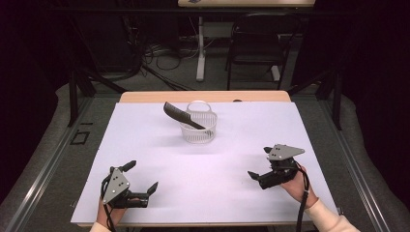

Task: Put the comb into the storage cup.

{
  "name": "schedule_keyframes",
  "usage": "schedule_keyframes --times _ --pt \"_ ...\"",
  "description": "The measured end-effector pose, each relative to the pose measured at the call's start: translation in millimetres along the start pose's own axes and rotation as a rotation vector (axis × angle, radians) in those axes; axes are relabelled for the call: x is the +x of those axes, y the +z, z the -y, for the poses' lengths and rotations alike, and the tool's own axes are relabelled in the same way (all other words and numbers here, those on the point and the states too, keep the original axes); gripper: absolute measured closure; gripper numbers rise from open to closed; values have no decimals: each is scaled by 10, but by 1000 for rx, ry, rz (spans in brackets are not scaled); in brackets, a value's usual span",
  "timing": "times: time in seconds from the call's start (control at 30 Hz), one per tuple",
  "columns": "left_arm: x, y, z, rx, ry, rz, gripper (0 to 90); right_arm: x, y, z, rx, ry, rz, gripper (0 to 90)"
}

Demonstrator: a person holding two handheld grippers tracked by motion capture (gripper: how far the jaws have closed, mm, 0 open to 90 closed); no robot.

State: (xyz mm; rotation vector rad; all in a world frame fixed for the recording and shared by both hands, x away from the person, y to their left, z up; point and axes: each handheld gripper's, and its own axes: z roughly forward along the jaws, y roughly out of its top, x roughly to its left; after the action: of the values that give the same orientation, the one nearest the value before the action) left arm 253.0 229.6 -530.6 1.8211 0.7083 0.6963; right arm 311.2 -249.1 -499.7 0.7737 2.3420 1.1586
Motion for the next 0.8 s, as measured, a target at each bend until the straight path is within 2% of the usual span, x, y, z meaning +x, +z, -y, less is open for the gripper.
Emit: schedule_keyframes --times 0.23,0.53,0.8 --pt "5 2 4 6 3 1 2 41 -75 142 -14 11 20 0" --pt "0 0 6 6 2 2 3 41 -150 309 1 25 40 0" --pt "-1 11 13 11 1 7 2 73 -209 392 -26 27 53 0"
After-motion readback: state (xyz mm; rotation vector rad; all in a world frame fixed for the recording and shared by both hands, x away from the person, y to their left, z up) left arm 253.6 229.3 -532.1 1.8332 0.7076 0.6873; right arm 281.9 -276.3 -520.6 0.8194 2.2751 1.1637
